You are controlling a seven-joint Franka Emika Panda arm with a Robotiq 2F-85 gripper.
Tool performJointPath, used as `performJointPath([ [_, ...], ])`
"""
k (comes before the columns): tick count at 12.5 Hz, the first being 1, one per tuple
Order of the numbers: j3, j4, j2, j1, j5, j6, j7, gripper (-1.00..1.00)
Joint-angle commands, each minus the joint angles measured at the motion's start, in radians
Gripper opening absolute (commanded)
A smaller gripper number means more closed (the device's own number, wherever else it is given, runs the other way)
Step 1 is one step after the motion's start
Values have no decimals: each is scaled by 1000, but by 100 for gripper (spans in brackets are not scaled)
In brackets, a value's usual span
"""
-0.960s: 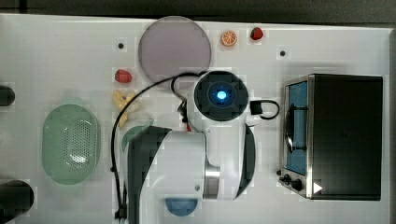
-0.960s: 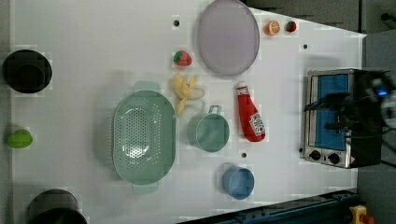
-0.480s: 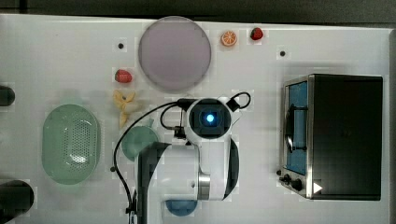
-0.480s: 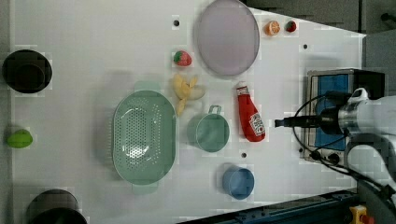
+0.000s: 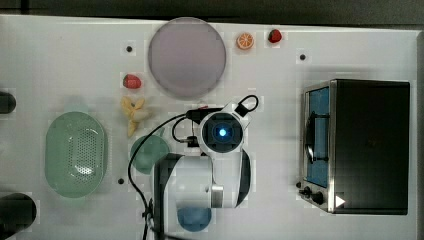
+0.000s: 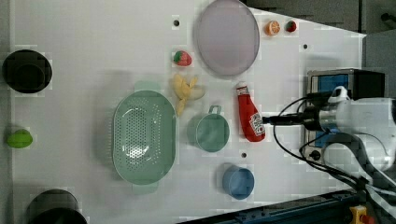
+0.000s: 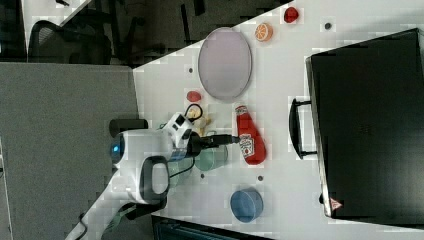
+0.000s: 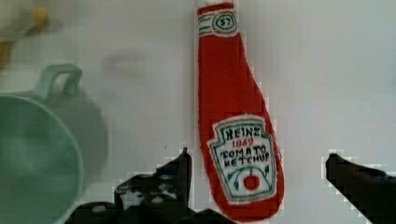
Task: Pick Ketchup from the table and place it in strainer.
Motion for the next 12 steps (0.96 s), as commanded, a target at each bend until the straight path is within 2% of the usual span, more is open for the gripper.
performJointPath([
  [1, 5, -5, 94, 1, -66, 107, -67, 100],
  [3, 8, -4, 148, 1, -85, 184, -67, 100],
  [8, 9, 15, 229, 2, -85, 207, -57, 100],
  [9, 9, 17, 239, 2, -85, 208, -57, 92],
  [12, 6, 18, 254, 2, -85, 240, -56, 25],
])
